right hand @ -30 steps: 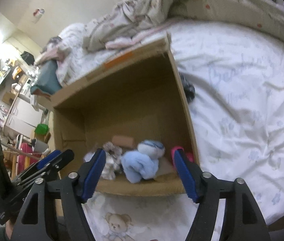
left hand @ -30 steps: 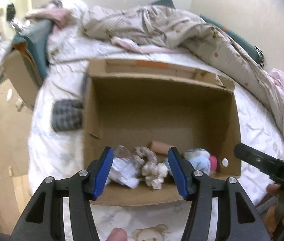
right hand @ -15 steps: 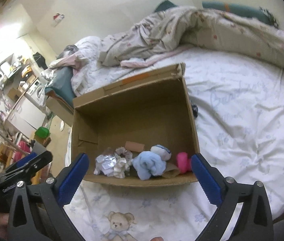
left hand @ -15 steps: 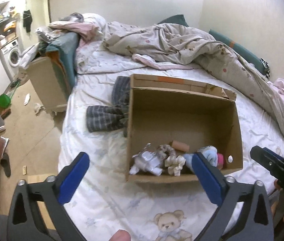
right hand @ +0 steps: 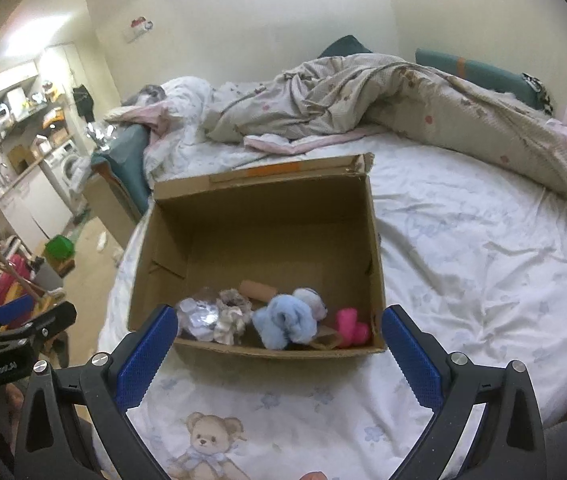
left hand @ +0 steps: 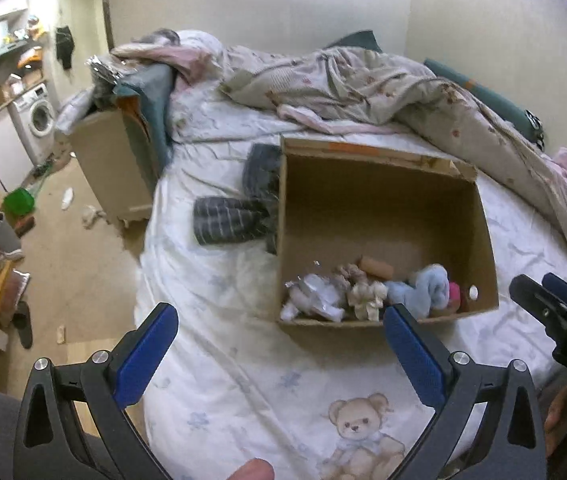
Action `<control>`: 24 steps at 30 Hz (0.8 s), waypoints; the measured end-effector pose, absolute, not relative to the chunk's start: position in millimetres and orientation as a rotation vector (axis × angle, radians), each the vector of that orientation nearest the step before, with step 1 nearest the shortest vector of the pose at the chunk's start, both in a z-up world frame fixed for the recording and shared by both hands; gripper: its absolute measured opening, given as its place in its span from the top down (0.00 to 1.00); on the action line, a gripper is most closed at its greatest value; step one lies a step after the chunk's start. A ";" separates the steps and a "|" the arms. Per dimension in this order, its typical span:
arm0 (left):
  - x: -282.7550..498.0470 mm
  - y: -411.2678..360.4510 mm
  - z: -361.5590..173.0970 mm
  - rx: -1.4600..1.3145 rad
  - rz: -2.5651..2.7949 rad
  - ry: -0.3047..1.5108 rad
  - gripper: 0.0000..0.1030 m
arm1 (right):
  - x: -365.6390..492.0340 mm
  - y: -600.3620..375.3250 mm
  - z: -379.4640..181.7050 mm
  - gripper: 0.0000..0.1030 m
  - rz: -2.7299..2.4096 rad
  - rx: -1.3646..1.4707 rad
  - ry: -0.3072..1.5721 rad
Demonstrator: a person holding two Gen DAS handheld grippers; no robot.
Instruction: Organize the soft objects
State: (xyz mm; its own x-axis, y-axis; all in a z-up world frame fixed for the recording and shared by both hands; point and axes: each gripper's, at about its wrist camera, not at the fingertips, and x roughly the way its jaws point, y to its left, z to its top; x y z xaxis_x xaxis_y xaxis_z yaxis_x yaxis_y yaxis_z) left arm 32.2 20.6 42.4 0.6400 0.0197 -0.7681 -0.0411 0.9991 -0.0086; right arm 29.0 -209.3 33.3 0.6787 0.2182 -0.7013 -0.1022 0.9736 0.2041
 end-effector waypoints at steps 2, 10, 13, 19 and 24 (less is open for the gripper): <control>35.6 20.2 38.4 -0.027 0.044 0.883 0.00 | 28.6 -206.9 30.3 0.00 0.179 0.141 0.808; 36.6 18.0 34.8 -0.032 0.053 0.874 0.00 | 33.1 -198.9 23.2 0.00 0.171 0.097 0.811; 34.7 15.6 36.1 -0.020 0.044 0.865 0.00 | 34.8 -198.6 20.2 0.00 0.172 0.101 0.826; 34.4 13.4 36.7 -0.024 0.028 0.862 0.00 | 34.8 -196.4 19.0 0.00 0.173 0.099 0.832; 33.1 12.8 38.6 -0.029 0.018 0.855 0.00 | 35.5 -195.8 18.7 0.00 0.170 0.096 0.835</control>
